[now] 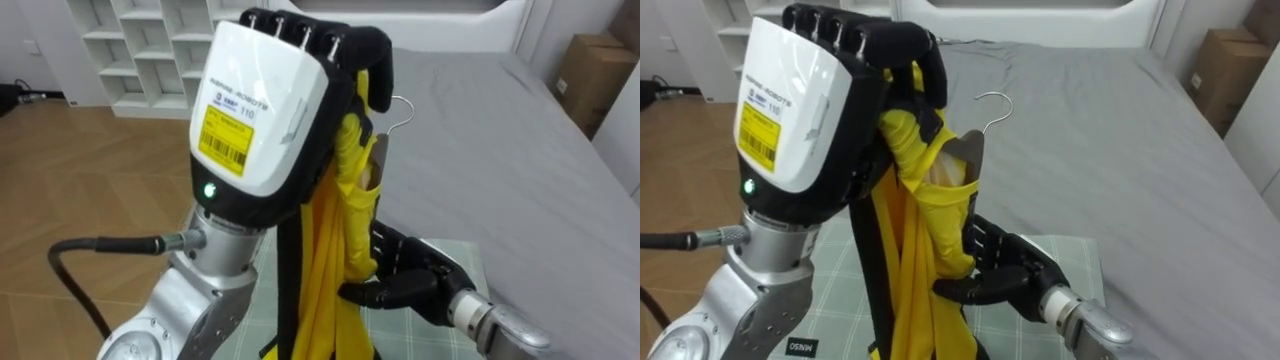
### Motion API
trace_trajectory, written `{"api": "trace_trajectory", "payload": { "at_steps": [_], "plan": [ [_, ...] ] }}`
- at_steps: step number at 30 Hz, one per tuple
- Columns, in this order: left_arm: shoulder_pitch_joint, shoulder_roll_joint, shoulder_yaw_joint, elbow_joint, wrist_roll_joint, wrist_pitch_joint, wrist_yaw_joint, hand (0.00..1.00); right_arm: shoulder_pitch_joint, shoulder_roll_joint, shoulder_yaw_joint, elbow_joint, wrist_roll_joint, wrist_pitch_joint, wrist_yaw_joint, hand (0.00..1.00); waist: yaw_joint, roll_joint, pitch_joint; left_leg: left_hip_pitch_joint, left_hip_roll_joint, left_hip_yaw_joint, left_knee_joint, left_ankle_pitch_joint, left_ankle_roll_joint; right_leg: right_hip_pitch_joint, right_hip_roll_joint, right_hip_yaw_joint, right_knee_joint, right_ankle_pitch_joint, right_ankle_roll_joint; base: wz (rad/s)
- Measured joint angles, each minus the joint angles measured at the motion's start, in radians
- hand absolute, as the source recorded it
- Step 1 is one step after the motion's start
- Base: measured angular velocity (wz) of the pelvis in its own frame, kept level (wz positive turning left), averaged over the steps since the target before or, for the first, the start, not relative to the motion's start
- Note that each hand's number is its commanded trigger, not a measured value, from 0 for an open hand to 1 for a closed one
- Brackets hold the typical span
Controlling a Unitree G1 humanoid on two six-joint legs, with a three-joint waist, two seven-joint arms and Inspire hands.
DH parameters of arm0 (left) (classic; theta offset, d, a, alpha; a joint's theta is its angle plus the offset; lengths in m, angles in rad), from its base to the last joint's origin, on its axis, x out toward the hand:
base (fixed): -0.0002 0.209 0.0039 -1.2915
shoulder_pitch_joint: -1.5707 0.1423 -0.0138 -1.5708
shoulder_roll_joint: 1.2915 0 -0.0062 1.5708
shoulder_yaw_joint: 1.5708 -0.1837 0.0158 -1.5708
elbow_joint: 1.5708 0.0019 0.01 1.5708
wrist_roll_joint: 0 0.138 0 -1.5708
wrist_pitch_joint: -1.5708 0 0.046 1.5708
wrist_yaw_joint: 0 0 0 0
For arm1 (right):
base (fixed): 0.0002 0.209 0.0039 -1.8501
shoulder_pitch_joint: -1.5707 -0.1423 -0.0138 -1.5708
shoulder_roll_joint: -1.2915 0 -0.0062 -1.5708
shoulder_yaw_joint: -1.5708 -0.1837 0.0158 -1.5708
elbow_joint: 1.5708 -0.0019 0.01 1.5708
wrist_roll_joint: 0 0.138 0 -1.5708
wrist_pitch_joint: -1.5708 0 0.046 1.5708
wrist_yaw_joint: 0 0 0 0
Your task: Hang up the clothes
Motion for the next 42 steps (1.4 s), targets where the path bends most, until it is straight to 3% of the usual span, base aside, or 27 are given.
{"api": "trace_trajectory", "payload": {
  "at_steps": [8,9,10,20,25,42],
  "plan": [
    [0.0,-0.006,-0.019,0.0,0.0,0.001,-0.011,1.0,0.0,0.003,0.0,0.0,0.003,0.0,0.0,0.02,0.0,-0.001,0.0003,-0.001,0.0,0.0,0.0,0.0,0.0,-0.001,0.0,0.0,0.0,0.0,0.0,0.0],
    [0.0,-0.006,-0.022,0.0,0.0,0.001,-0.011,1.0,0.0,0.003,0.0,0.0,0.003,0.0,0.0,0.7,0.0,-0.001,0.0003,-0.001,0.0,0.0,0.0,0.0,0.0,-0.001,0.0,0.0,0.0,0.0,0.0,0.0],
    [0.0,-0.007,-0.022,0.0,0.0,0.001,-0.012,1.0,0.0,0.004,0.0,0.0,0.003,0.0,0.0,1.0,0.0,-0.001,0.0003,-0.001,0.0,0.0,0.0,0.0,0.0,-0.001,0.0,0.0,-0.001,0.0,0.0,0.0],
    [-0.001,-0.008,-0.023,0.0,-0.001,0.001,-0.027,1.0,0.0,0.006,0.004,0.0,0.002,0.0,0.0,1.0,0.0,-0.001,0.0002,-0.001,0.0,0.0,0.0,0.0,0.0,-0.001,0.0,0.0,0.0,0.0,0.0,0.0],
    [-0.025,-0.016,-0.022,0.0,-0.001,0.024,-0.028,1.0,0.0,0.005,0.074,-0.024,-0.061,-0.022,0.034,1.0,-0.002,-0.001,0.0,-0.001,0.001,0.0,0.0,0.0,0.0,-0.001,0.0,0.0,0.001,0.0,0.0,0.0],
    [-0.032,-0.024,-0.004,0.0,-0.004,0.06,-0.029,1.0,0.0,-0.004,0.076,-0.027,-0.119,-0.036,0.092,1.0,-0.003,0.0,-0.0002,0.0,0.001,-0.001,0.0,0.0,0.0,0.001,0.0,-0.001,0.001,0.0,0.0,0.0]
  ]
}}
